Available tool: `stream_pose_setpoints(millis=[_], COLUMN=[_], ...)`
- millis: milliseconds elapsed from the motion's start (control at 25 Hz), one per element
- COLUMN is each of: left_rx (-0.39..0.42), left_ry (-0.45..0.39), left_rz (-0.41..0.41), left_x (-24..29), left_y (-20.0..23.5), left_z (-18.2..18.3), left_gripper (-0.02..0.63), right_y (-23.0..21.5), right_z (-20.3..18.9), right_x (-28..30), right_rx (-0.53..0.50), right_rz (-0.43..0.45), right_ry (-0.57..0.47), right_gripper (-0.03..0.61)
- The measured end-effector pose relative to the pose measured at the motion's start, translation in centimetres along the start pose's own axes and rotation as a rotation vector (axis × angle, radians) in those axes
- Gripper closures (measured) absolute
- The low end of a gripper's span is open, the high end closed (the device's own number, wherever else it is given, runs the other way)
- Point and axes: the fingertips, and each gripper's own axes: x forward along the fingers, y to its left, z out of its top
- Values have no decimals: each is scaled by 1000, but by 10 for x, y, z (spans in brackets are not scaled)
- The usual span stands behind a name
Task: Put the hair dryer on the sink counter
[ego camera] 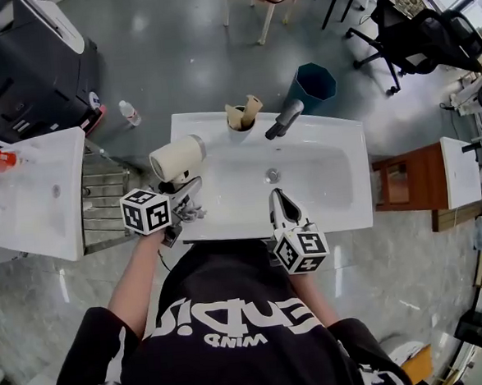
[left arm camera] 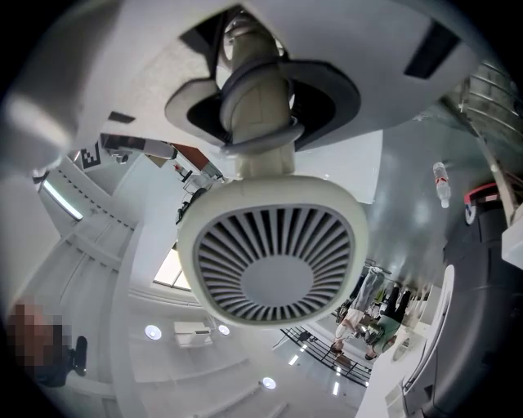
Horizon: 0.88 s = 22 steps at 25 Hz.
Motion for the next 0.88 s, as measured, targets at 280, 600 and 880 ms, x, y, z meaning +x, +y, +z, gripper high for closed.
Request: stream_pose_setpoints(millis=[280, 600, 880], left_rx=[5, -84, -114], left_ry=[83, 160, 188], left_rz=[44, 65, 58], left_x=[29, 60, 78], left_y=[34, 64, 75], left_z=[6, 8, 14], left_gripper=[420, 420, 419], right_y=[-3, -8, -17], right_z=[9, 12, 14], right_x=[16, 30, 39], right_rx=[-14, -15, -2], right_rz=[27, 51, 49], right_ry=[19, 28, 32], right_gripper=[554, 554, 554])
